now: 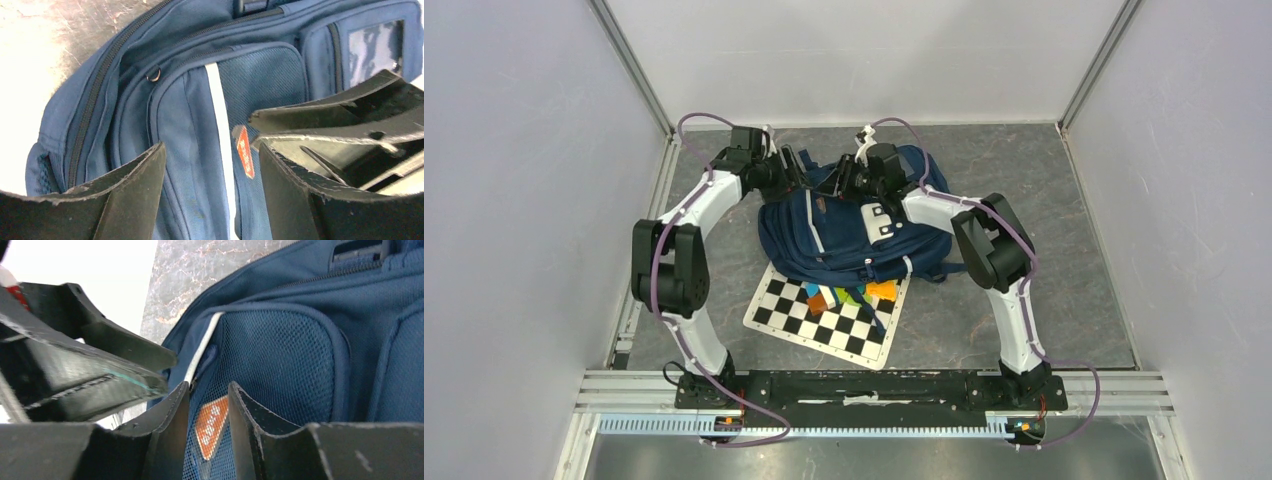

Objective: Pack the student bag
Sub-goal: Zip the student bag at the center of the board.

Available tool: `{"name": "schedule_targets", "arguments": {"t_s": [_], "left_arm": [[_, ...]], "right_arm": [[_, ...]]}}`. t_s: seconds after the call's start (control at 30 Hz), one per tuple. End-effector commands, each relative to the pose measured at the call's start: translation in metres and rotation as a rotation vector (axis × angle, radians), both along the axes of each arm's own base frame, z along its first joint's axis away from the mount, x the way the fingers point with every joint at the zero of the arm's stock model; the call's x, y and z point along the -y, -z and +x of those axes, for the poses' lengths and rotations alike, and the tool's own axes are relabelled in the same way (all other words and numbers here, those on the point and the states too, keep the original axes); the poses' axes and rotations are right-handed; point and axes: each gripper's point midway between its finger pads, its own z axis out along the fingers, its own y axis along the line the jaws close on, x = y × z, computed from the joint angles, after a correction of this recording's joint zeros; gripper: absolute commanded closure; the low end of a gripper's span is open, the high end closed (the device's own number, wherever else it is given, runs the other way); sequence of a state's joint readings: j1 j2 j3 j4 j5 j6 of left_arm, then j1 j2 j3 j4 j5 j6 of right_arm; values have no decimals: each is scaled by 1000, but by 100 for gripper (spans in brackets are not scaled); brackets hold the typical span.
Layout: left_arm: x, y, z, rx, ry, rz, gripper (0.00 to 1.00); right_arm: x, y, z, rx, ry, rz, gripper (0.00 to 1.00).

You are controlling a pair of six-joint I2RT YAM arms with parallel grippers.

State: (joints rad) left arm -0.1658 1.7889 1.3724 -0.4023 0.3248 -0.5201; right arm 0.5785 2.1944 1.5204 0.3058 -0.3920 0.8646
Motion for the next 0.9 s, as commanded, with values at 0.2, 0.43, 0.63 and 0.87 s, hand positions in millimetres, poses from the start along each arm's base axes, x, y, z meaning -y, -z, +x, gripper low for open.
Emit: {"name": "schedule_targets", "arguments": {"t_s": [0.2,0.43,0.63,0.87], "left_arm": [[7,11,33,38,88,40,38],[17,16,37,32,160,14,45],[17,30,26,-26,188,22,46],[14,44,6,-75,193,52,51]], "right_arm": [[-11,9,26,-102,88,37,61],[-14,18,32,-147,117,29,62],[-3,25,28,-187,174,-2,62],[4,13,26,-165,200,-5,63]]}}
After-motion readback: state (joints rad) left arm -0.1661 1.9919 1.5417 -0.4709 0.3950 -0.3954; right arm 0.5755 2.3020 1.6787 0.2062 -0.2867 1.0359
